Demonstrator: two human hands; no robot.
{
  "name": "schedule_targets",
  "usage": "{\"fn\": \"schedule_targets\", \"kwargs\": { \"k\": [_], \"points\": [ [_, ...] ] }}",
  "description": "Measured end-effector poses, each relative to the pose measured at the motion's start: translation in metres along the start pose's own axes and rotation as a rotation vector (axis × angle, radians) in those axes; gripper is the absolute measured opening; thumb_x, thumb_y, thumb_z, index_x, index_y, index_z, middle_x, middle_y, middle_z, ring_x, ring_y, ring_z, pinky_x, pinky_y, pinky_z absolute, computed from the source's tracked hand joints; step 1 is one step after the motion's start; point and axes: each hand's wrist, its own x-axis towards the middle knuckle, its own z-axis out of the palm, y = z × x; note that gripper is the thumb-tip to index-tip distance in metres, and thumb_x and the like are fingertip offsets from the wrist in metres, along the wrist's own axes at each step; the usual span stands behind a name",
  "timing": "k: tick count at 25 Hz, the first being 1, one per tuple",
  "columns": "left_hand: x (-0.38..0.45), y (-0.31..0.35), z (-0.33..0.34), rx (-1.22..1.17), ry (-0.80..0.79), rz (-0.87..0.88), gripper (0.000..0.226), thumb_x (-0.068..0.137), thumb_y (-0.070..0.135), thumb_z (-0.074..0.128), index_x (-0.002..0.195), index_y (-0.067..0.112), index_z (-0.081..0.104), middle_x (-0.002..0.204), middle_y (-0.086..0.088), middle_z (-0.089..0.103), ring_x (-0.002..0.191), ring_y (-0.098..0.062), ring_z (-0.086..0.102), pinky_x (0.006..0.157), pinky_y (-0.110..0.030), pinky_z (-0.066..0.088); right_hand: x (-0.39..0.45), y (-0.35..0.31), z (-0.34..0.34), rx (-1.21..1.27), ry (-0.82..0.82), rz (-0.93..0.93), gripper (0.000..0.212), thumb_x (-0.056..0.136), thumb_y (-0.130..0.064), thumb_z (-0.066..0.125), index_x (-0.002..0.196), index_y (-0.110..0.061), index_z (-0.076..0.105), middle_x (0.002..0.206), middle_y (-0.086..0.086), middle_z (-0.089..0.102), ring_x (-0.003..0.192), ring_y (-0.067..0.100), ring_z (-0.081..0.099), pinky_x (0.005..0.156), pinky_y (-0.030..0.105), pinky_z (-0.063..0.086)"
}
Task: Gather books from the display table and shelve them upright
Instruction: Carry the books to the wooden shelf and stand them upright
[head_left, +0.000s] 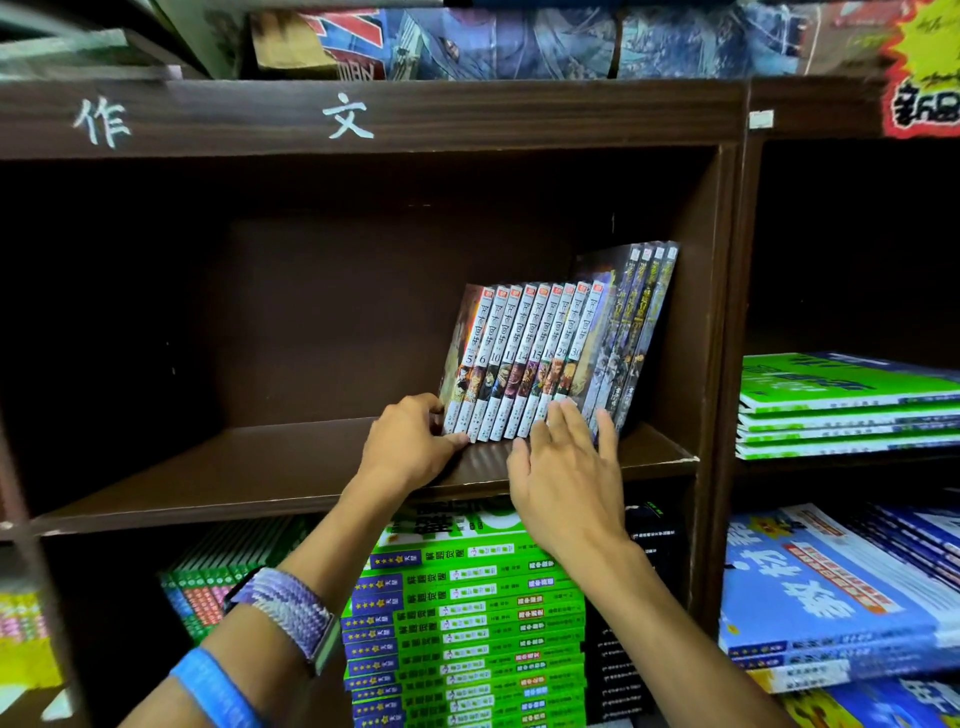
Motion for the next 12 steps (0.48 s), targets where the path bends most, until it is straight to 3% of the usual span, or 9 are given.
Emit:
{"fn": "schedule_targets", "kwargs": {
  "k": [3,9,12],
  "points": [
    [-0.0036,0.0003,-0.0015,0.005,0.002,0.003,0.034,0.081,0.039,0.077,0.112,0.028,0.07,0.114,0.0,0.076,0.112,-0.025,0.067,0.091,-0.036,0.048,0.0033,-0.0031,0.0008,-0.015,0.004,-0.012,0.062,0.101,-0.048,0.024,0.143,-0.009,0.048,0.16,0.016,0.038,0.154,0.024,0.018,0.123,0.05,-0.002],
    [-0.0034,-0.0026,-0.0019,-0.065,0.097,-0.06,0.02,0.073,0.033,0.085,0.085,0.029,0.069,0.095,0.004,0.077,0.097,-0.021,0.071,0.083,-0.035,0.054,-0.0013,0.0029,0.0001,-0.023,0.022,-0.046,0.059,0.101,-0.045,0.025,0.13,-0.012,0.064,0.156,0.016,0.044,0.154,0.025,0.02,0.124,0.049,0.002],
    [-0.0055,-0.0032,0.0001,-0.001,0.121,-0.063,0.018,0.074,0.035,0.082,0.083,0.025,0.071,0.095,0.003,0.077,0.097,-0.024,0.071,0.08,-0.035,0.053,-0.0008,0.0029,0.0015,-0.04,0.006,-0.055,0.06,0.101,-0.044,0.022,0.128,-0.014,0.067,0.157,0.015,0.043,0.153,0.024,0.02,0.124,0.049,0.002]
  ]
}}
